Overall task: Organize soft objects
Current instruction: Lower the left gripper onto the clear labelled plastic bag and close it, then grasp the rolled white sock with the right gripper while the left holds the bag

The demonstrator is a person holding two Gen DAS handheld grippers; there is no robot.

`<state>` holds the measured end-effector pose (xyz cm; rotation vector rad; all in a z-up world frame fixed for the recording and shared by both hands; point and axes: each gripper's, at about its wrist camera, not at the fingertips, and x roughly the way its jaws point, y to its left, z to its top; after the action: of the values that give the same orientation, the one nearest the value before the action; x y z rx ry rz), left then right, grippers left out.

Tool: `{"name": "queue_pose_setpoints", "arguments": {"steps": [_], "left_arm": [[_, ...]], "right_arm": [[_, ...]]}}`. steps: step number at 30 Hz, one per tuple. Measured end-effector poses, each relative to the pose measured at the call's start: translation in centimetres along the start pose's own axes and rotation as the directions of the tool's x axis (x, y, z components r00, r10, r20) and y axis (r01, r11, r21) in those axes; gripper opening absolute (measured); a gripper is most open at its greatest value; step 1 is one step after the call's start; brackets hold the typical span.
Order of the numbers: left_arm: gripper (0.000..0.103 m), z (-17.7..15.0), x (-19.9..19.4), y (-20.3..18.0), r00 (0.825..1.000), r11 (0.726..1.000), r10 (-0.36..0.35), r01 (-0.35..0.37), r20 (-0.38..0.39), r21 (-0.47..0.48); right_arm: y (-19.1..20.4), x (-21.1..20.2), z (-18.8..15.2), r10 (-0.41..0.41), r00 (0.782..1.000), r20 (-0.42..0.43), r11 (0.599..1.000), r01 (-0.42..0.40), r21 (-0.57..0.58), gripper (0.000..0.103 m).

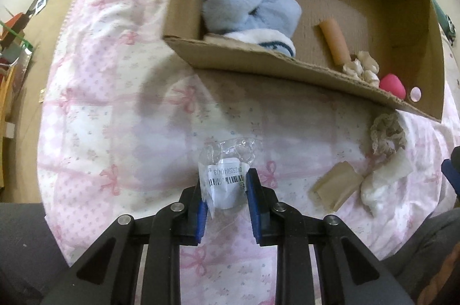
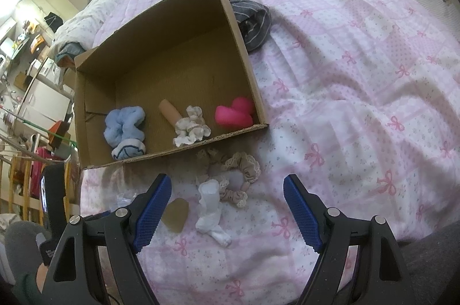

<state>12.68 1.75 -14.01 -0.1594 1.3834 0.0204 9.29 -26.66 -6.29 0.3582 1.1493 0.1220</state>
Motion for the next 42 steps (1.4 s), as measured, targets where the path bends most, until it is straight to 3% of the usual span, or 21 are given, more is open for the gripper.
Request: {"name": "queue_pose_setpoints", "arguments": {"steps": [6,13,19,23,27,33,42], "left_arm": [[0.022,-0.7,-3.2,0.8,0.998,1.000,0.010,-0.012,0.068,0.020],[0.022,-1.6,-8.8,1.3,0.990,0.997,-0.026,0.015,0.138,0.080],[0.022,-1.4,-11.5,0.5,0.986,0.993,-0.017,-0.003,0.166,0.119],[0.022,-1.4,-9.8,-0.3,0.985,0.993,0.009,-0.029,0.172,0.115],[0.022,-1.5,-7.8,0.3,0.991,0.998,-0.005,-0.003,0.136,0.059],[0.022,-1.2,-8.2,0.1,0.984,0.998,0.005,-0.016,0.178,0.062],[0.022,-1.2,-7.7,0.2,0.987,0.999,-0.004,-0.004,0.159,0.052]], "right_arm": [[-0.1,-0.2,0.0,0.001,1.000,0.004,1.000,-0.001,0.003,0.085],[-0.2,-0.4,0.0,0.012,1.000,0.006,1.000,-0.012,0.008,0.085],[-0.2,-0.4,0.0,0.015,1.000,0.000,1.000,-0.015,0.013,0.085],[0.0,-0.3,-0.1,0.017,1.000,-0.006,1.000,-0.017,0.009,0.085],[-0.1,-0.1,-0.1,0.013,1.000,-0.012,1.000,-0.013,0.017,0.085],[0.1,0.3,-0.2,0.000,1.000,-0.023,1.000,0.000,0.010,0.085],[-0.4,0.6,-0.1,0.022,0.999,-0.033,0.999,-0.021,0.046,0.085]]}}
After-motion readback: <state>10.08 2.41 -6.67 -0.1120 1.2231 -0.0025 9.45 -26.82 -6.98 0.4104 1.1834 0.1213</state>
